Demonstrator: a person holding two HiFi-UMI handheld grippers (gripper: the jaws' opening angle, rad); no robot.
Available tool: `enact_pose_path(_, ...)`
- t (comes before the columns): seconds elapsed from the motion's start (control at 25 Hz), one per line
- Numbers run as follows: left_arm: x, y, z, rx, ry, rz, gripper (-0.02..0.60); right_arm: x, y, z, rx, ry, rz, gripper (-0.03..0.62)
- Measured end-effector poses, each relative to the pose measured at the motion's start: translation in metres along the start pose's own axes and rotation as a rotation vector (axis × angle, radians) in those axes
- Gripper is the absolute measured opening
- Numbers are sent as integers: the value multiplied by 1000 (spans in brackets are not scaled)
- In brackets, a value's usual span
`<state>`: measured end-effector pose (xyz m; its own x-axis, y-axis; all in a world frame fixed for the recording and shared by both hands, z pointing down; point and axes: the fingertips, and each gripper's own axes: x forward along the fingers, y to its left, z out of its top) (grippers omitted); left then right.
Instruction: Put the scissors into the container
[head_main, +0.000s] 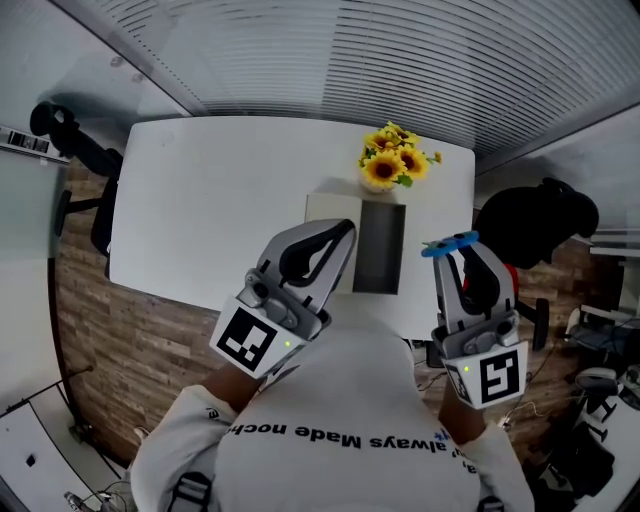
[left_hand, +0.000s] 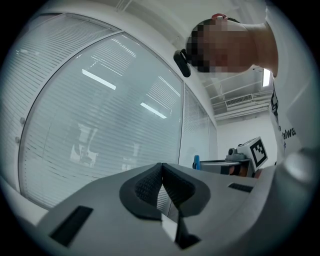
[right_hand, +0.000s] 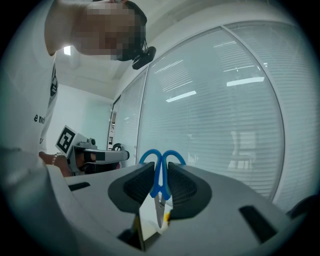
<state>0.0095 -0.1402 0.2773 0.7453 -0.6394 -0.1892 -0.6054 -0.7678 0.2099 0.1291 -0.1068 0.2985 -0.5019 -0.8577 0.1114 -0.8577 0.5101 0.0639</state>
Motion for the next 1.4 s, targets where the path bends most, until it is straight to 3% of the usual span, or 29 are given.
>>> enact_pose_path(0.4,0,-1,-1,5,5,15,18,14,6,-40,6,97,47,92)
enact_pose_path(0.92,-5,-4,2,6,1,9,18,27,11,-89,11,188,45,92)
enact_pose_path(1.4,-14,-1,1,9,0,29,19,34,15,-160,4,337,70,92)
